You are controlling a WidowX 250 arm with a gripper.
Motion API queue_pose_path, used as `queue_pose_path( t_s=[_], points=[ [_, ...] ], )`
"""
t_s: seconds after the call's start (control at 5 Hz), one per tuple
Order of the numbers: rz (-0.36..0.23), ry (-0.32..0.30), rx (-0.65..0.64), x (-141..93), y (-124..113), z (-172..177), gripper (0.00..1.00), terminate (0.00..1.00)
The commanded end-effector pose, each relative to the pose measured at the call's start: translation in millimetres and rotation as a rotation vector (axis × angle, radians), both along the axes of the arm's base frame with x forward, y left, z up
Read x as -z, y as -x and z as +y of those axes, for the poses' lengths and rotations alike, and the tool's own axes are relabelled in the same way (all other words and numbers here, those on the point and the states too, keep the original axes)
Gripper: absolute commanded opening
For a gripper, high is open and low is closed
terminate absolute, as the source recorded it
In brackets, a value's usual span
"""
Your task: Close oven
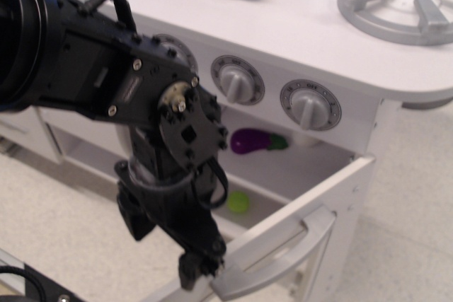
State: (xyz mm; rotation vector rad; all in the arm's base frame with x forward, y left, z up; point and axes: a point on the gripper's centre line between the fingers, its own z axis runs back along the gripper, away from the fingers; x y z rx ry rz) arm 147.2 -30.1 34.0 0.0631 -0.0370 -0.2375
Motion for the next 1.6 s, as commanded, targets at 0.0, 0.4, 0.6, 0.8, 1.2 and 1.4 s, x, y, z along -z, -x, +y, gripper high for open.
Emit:
queue_pose_path(
  t_s=[0.0,0.4,0.6,0.8,1.2,1.4],
  points=[
    [-0.037,-0.019,0.060,20.7,5.6,-9.5,1.00,0.00],
    [-0.075,-0.044,0.014,23.8,-9.2,3.4,1.00,0.00],
    [-0.111,-0.054,-0.055,14.0,-28.6,21.4,1.00,0.00],
    [-0.137,-0.085,-0.105,6.9,-45.9,39.1,1.00,0.00],
    [-0.175,-0.086,-0.171,-13.2,-57.4,48.5,1.00,0.00],
    [-0.134,-0.053,-0.191,-14.7,-42.2,33.8,1.00,0.00]
  ],
)
